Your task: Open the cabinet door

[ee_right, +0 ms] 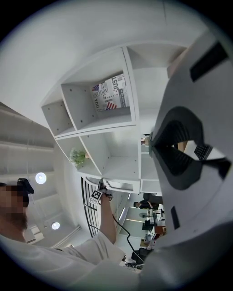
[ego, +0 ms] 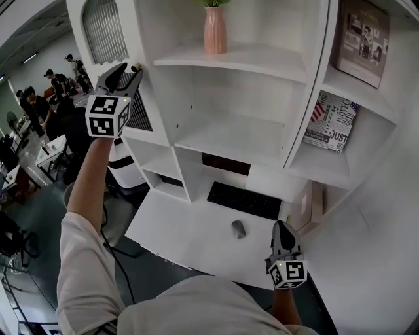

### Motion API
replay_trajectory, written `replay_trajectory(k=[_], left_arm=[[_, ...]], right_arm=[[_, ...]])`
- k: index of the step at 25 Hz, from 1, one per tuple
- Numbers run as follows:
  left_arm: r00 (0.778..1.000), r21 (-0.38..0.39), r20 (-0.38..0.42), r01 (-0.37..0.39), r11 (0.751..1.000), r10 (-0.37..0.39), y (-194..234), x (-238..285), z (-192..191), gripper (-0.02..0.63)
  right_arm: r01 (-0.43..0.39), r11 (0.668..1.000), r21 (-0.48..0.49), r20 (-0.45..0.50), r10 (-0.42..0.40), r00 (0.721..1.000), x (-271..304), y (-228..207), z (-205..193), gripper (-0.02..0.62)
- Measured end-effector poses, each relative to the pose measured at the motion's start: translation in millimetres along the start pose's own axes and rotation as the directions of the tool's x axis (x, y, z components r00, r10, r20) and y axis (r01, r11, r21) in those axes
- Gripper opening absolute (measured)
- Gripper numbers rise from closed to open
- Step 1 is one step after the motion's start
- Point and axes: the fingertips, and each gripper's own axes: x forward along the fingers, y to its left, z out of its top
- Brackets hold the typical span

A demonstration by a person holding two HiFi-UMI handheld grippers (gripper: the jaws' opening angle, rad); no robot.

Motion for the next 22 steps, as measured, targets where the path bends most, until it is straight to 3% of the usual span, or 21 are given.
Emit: replay_trajectory(k=[12,22], left_arm=[[1.000,0.048,0.007,0.021,0.999,-0.021,-6,11,3,0.090],[0.998,0.003,0.010,0.059,0.998,-0.060,-6,13,2,0.087]], right_arm=[[0.034,0.999,0.013,0.003,-0.034,0.999,-2,-8,-4,0.003],[0.019,1.000,0.020,-0.002,-0.019,1.000,5,-3,-7,0.003]])
